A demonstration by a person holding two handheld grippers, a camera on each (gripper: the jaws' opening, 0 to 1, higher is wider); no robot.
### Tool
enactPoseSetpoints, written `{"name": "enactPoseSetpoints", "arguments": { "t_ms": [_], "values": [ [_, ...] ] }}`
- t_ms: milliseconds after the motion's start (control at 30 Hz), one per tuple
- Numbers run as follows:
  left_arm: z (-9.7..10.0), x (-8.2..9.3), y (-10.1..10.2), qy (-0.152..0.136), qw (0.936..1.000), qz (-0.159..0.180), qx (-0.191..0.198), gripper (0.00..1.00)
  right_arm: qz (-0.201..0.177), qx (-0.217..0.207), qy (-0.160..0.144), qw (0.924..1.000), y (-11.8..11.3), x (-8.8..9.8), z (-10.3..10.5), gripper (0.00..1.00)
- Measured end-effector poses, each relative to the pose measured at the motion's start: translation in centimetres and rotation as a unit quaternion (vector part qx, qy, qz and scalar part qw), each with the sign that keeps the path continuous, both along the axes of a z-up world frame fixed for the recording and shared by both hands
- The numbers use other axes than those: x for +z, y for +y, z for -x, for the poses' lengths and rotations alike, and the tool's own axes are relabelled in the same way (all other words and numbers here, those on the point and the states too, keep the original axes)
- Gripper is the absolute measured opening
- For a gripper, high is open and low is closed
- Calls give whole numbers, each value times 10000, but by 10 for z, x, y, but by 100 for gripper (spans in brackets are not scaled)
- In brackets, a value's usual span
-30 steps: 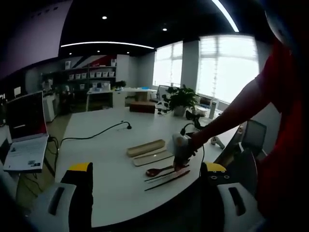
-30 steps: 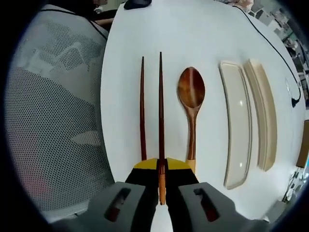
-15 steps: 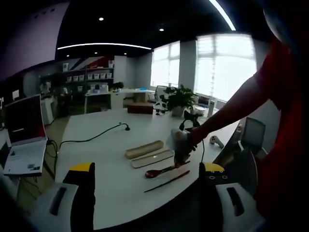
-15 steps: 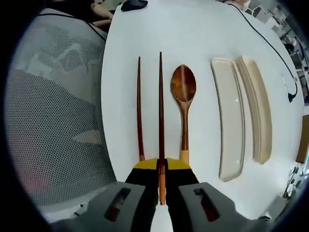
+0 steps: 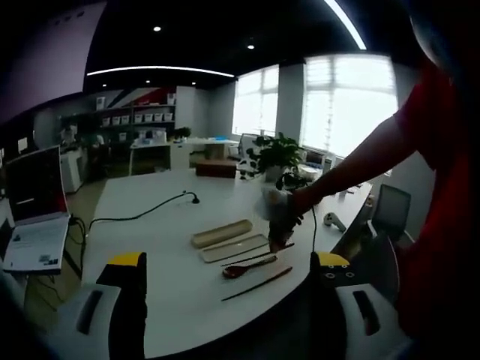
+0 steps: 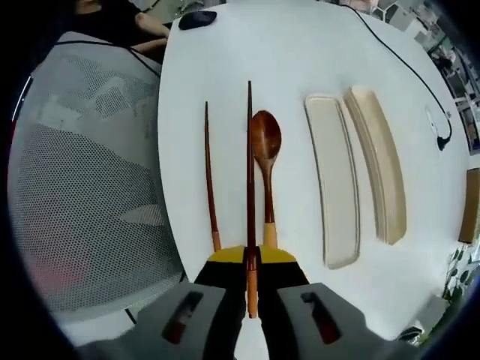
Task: Arrange the utensils inside the cutlery case until each visible utensil rests in its matching compartment.
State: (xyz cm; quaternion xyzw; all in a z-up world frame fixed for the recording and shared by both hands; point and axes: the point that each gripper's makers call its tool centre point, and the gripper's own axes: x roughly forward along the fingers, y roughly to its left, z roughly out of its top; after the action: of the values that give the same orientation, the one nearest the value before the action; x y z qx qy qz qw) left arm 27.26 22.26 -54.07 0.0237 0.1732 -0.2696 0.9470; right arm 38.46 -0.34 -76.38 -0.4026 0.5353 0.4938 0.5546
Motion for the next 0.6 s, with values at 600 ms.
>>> {"name": "enactPoseSetpoints", "arguments": {
  "t_ms": [600],
  "values": [
    [3, -2, 0, 3, 10000, -59, 35, 91, 102, 386, -324, 9987, -9, 41, -38, 0]
  ]
}}
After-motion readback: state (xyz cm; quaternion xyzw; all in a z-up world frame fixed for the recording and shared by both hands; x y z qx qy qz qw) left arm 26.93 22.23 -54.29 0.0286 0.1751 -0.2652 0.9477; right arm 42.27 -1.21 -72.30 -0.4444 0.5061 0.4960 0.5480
